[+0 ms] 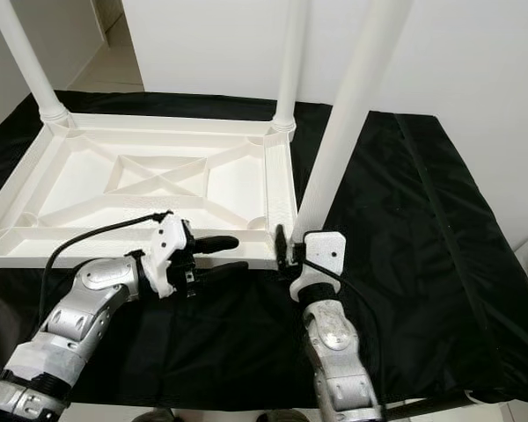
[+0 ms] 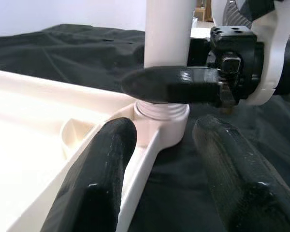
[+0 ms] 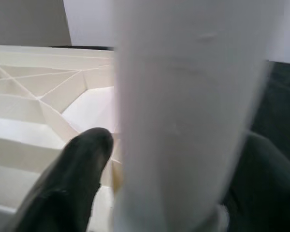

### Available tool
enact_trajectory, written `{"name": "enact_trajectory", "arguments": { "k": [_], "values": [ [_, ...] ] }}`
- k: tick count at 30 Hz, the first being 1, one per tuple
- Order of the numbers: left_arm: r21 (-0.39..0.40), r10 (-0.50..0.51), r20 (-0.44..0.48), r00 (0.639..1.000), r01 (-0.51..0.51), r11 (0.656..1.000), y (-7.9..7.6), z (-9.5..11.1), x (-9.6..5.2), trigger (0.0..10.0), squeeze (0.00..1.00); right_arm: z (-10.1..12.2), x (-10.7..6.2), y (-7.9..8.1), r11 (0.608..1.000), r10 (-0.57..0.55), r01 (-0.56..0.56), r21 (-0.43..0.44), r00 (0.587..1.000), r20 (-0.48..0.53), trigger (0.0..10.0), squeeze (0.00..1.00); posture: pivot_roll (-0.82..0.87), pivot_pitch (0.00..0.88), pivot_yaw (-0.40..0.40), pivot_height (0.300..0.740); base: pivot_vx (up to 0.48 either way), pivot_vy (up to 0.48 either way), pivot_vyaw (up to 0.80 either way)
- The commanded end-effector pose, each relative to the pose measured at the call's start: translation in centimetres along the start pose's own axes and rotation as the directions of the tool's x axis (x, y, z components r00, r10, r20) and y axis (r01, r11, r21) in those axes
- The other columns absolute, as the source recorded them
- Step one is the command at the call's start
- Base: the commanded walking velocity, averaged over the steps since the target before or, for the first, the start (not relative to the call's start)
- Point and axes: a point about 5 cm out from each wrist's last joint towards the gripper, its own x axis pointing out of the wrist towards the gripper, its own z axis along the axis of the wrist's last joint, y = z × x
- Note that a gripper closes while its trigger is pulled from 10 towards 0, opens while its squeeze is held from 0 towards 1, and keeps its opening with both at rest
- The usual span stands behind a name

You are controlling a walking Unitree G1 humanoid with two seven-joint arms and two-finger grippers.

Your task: Building children table

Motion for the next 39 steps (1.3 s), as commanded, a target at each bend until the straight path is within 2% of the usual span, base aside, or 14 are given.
{"name": "enact_trajectory", "arguments": {
  "k": [1,4,5,6,10,15,20,21,22,23,24,37,38,39],
  "values": [
    [-0.014,-0.044,-0.008,0.999,0.044,0.999,-0.3,-0.3,0.2,10.0,0.0,0.2,-0.1,-0.2,1.0,0.008,-0.008,0.015,1.0,0.017,10.0,1.0,-0.03,0.008,-0.011,0.74,0.0,0.0,0.0],
    [-0.015,-0.045,-0.005,0.999,0.045,0.999,-0.4,-0.3,0.3,10.0,0.0,0.3,-0.2,-0.9,0.999,0.033,-0.033,-0.007,0.999,0.011,10.0,1.0,-0.03,0.005,-0.015,0.74,0.0,0.0,0.0],
    [-0.018,-0.049,-0.004,0.999,0.048,0.999,-0.4,-0.3,0.2,10.0,0.0,0.3,-0.2,-1.5,0.997,0.072,-0.072,-0.012,0.997,0.005,10.0,0.0,-0.03,0.004,-0.017,0.74,0.0,0.0,0.0],
    [-0.018,-0.049,-0.004,0.999,0.048,0.999,-0.4,-0.3,0.2,10.0,0.0,0.3,-0.2,-1.5,0.997,0.072,-0.072,-0.012,0.997,0.005,10.0,0.0,-0.03,0.004,-0.017,0.74,0.0,0.0,0.0],
    [-0.019,-0.067,-0.011,0.998,0.066,0.998,-0.8,-0.4,0.1,10.0,0.0,0.2,-0.4,-2.9,0.974,0.227,-0.228,-0.016,0.973,-0.028,10.0,0.0,-0.03,0.001,-0.018,0.74,0.0,0.0,0.0],
    [-0.005,-0.072,-0.021,0.997,0.072,0.997,-0.9,-0.6,0.3,10.0,0.0,0.0,0.1,-3.0,0.951,0.305,-0.307,-0.028,0.951,-0.048,10.0,0.0,-0.03,0.0,-0.019,0.74,0.0,0.0,0.0],
    [-0.001,-0.071,-0.018,0.997,0.071,0.997,-0.8,-0.5,0.6,10.0,0.0,-0.1,1.3,-2.8,0.912,0.406,-0.409,-0.037,0.911,-0.078,10.0,0.0,-0.02,0.0,-0.017,0.74,0.0,0.0,0.0],
    [0.001,-0.071,-0.016,0.997,0.071,0.998,-0.8,-0.5,0.6,10.0,0.0,-0.2,1.6,-2.7,0.904,0.422,-0.426,-0.041,0.903,-0.081,8.4,0.0,-0.02,0.0,-0.017,0.74,0.0,0.0,0.0],
    [0.001,-0.071,-0.016,0.997,0.071,0.998,-0.8,-0.5,0.6,10.0,0.0,-0.2,1.6,-2.7,0.904,0.422,-0.426,-0.041,0.903,-0.081,8.4,0.0,-0.02,0.0,-0.017,0.74,0.0,0.0,0.0],
    [0.003,-0.07,-0.014,0.997,0.07,0.998,-0.8,-0.4,0.7,10.0,0.0,-0.2,1.9,-2.7,0.897,0.436,-0.44,-0.042,0.896,-0.08,5.6,0.0,-0.02,0.0,-0.016,0.74,0.0,0.0,0.0],
    [0.004,-0.07,-0.013,0.997,0.07,0.998,-0.8,-0.4,0.7,10.0,0.0,-0.3,2.0,-2.7,0.893,0.444,-0.448,-0.044,0.892,-0.082,0.0,0.0,-0.02,0.0,-0.014,0.74,0.0,0.0,0.0],
    [0.006,-0.066,-0.005,0.998,0.066,0.998,-0.7,-0.3,1.0,10.0,0.0,-0.9,1.7,-2.7,0.883,0.465,-0.469,-0.02,0.88,-0.098,0.0,0.0,-0.03,0.0,-0.014,0.74,0.0,0.0,0.0],
    [0.007,-0.066,-0.004,0.998,0.066,0.998,-0.7,-0.3,1.0,10.0,0.0,-0.9,1.7,-2.8,0.891,0.45,-0.453,-0.016,0.888,-0.093,4.9,0.0,-0.03,0.0,-0.012,0.74,0.0,0.0,0.0],
    [0.007,-0.066,-0.004,0.998,0.066,0.998,-0.7,-0.3,1.0,10.0,0.0,-0.9,1.7,-2.8,0.891,0.45,-0.453,-0.016,0.888,-0.093,4.9,0.0,-0.03,0.0,-0.012,0.74,0.0,0.0,0.0]
  ]
}}
